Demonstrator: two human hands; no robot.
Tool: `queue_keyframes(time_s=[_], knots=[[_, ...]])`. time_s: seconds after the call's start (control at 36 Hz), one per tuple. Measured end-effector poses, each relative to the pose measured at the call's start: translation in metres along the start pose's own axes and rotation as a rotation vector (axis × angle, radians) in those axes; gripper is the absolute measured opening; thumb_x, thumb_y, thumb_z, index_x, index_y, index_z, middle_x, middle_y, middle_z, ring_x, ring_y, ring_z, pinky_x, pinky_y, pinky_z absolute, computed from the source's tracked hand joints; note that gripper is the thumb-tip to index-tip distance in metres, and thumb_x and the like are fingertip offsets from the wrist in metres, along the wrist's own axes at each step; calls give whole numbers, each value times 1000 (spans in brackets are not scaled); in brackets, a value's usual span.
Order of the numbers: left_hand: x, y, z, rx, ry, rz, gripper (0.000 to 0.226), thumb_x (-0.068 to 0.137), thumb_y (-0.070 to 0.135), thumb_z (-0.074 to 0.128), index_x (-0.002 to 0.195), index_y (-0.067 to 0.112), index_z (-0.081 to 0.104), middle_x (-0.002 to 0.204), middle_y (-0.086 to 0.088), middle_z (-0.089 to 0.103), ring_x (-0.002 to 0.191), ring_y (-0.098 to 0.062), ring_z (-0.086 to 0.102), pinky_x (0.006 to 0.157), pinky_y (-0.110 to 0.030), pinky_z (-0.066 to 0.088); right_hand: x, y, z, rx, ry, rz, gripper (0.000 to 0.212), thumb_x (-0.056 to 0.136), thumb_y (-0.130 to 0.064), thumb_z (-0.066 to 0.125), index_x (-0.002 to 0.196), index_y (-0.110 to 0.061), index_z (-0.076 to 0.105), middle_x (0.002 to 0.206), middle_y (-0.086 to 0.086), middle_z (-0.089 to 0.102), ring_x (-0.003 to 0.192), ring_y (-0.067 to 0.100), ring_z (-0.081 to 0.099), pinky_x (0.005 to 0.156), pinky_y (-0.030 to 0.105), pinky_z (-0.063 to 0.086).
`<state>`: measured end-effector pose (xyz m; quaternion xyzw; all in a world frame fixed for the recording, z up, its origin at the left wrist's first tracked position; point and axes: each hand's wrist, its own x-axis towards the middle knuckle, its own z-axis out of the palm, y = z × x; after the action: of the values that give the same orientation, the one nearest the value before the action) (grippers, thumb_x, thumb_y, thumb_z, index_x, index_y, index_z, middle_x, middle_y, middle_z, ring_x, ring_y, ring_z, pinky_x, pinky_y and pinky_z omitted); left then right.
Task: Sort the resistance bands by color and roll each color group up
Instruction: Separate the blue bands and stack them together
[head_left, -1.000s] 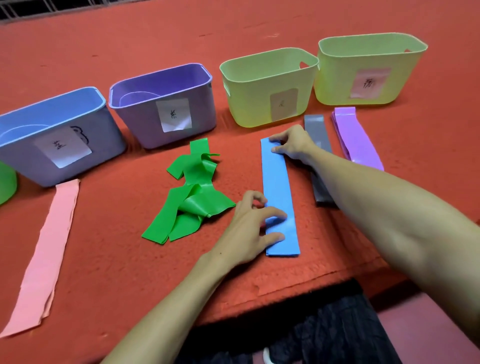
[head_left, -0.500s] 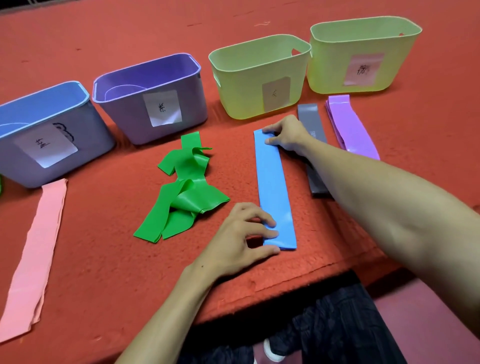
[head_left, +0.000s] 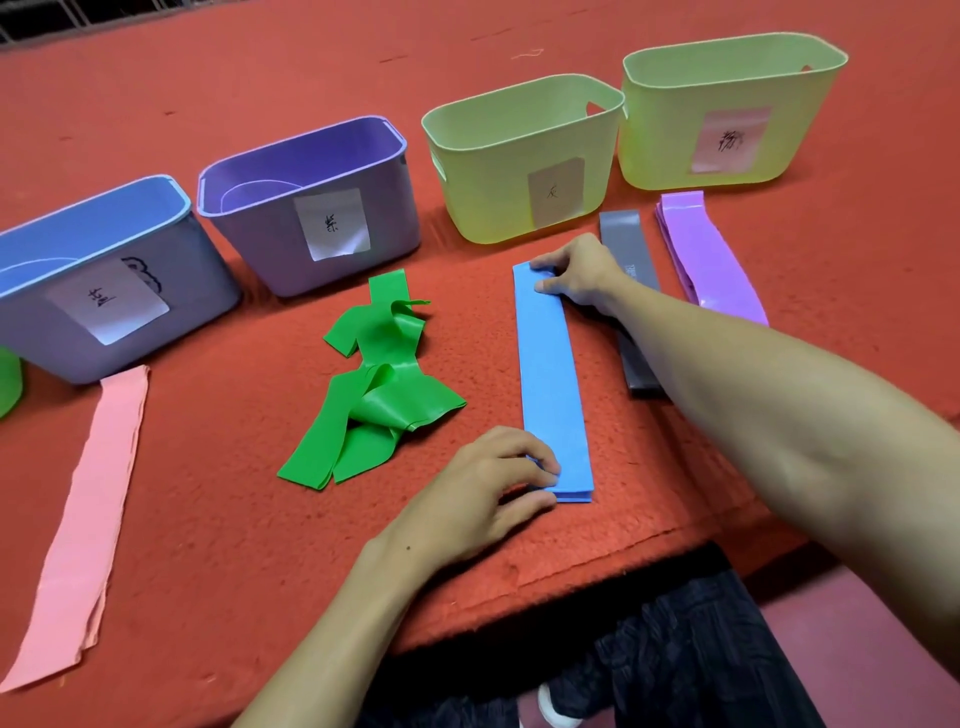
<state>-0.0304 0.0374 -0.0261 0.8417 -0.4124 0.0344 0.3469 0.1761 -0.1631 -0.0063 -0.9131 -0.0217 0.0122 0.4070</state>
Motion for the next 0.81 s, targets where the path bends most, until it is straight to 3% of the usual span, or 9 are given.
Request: queue_keyframes(time_s=[0.14, 0.39, 0.47, 0.58, 0.64, 0.72, 0.81], knots=[[-1, 2, 1, 78, 5, 44, 16, 92, 18, 59, 87, 6, 68, 100, -2, 65, 97, -16, 58, 90, -25, 45, 0, 1, 0, -5, 5, 4, 39, 81, -12, 75, 120, -11, 67, 121, 3, 67, 115, 13, 58, 101, 20, 40], [2, 12, 5, 185, 43, 81, 12, 88, 14, 57, 79, 8, 62, 93, -2, 65, 88, -21, 60, 81, -28, 48, 0, 0, -1, 13, 3, 12, 39, 81, -12, 75, 119, -12, 67, 121, 3, 67, 113, 13, 58, 97, 18, 39], [4, 12, 1, 164, -29, 33, 14, 87, 21, 59, 78, 11, 61, 92, 0, 65, 86, -20, 58, 81, -30, 46, 1, 0, -1, 11, 4, 7, 39, 81, -12, 75, 119, -12, 68, 120, 4, 67, 111, 12, 59, 94, 16, 39], [17, 17, -9, 125, -107, -113, 34, 89, 45, 55, 73, 17, 65, 87, 7, 67, 79, -13, 58, 75, -29, 44, 1, 0, -1, 15, 2, 11, 39, 81, -12, 75, 119, -12, 67, 121, 4, 67, 112, 12, 58, 94, 16, 39], [25, 17, -11, 98, -90, -197, 32, 90, 40, 57, 72, 14, 65, 92, 5, 67, 75, -9, 56, 72, -28, 44, 1, 0, -1, 15, 3, 15, 40, 81, -12, 75, 120, -12, 67, 122, 3, 66, 114, 13, 58, 95, 17, 39], [31, 15, -8, 43, -45, -328, 12, 84, 21, 72, 89, 13, 64, 114, 2, 53, 83, -10, 56, 79, -26, 47, 1, 1, 0, 10, 11, 9, 39, 81, -12, 75, 119, -12, 67, 122, 3, 66, 113, 13, 58, 94, 17, 39], [28, 13, -1, 78, -56, -467, 42, 82, 25, 74, 121, 22, 59, 133, 0, 35, 117, -16, 42, 104, -26, 34, 1, 1, 1, 3, 13, -1, 40, 81, -12, 75, 120, -11, 67, 122, 4, 66, 114, 13, 58, 96, 17, 40]])
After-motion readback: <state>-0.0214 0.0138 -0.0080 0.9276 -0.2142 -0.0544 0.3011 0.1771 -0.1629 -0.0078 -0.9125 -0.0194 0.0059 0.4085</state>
